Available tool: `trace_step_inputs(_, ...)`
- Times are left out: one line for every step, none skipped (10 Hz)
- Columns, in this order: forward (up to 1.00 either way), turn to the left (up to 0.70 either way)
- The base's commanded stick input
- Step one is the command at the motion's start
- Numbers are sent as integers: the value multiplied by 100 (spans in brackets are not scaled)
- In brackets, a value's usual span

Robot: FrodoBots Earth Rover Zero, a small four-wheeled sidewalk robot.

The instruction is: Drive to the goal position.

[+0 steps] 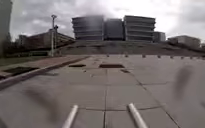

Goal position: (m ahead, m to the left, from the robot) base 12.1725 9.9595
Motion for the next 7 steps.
trace_step_inputs(100, 0)
trace_step_inputs(100, 0)
trace_step_inputs(100, 0)
trace_step_inputs(100, 0)
trace_step_inputs(100, 0)
trace_step_inputs(100, 0)
trace_step_inputs(100, 0)
